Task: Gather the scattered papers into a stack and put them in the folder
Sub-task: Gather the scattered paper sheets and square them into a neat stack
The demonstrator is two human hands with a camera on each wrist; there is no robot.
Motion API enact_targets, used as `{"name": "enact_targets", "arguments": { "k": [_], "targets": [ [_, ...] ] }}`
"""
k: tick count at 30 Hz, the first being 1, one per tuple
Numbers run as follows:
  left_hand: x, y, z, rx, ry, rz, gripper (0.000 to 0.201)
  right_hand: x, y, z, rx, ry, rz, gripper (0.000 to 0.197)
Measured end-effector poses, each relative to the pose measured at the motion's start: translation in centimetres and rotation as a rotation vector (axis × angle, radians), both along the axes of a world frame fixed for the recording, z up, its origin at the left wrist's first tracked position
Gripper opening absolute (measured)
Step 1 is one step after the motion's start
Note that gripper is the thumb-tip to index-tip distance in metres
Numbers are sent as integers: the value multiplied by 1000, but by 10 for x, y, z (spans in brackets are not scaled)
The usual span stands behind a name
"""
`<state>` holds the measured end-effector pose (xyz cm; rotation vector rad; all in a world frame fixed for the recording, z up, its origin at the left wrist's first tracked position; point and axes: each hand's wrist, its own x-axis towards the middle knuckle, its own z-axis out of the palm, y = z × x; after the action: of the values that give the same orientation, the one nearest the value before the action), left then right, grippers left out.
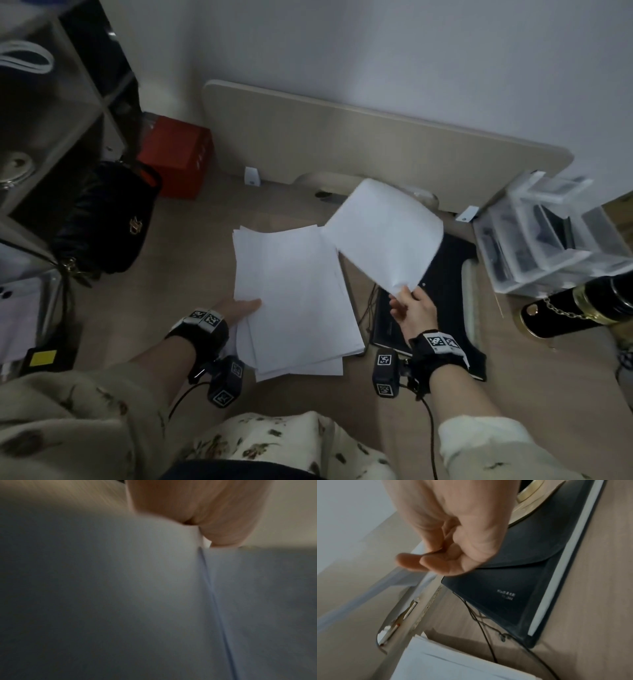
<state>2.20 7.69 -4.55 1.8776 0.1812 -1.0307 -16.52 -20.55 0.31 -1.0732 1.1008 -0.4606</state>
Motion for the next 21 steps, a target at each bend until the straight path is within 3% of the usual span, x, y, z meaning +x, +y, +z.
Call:
{"name": "enact_targets", "arguments": {
  "k": [3, 6, 8, 12, 15, 18, 21],
  "targets": [
    [2, 1, -5, -38, -6, 87, 96, 8, 10, -7, -10, 202, 324, 16],
    [3, -2, -4, -37, -108, 199, 87, 13, 20, -15, -14, 442, 670, 13],
    [5, -2, -3, -86, -205, 251, 96, 15, 25, -18, -25, 534, 830, 12],
    [10, 5, -33, -142, 30, 235, 119, 19, 34, -18, -169, 646, 1055, 10],
    [8, 3, -13, -146, 34, 142, 106, 21, 35, -12, -150, 757, 1202, 16],
    [7, -2, -8, -123, 86, 106, 80, 23, 30, -4, -15, 883, 1218, 33],
    [9, -3, -11, -104, 82, 136, 74, 29, 17, -6, -112, 986, 1219, 53]
  ]
}}
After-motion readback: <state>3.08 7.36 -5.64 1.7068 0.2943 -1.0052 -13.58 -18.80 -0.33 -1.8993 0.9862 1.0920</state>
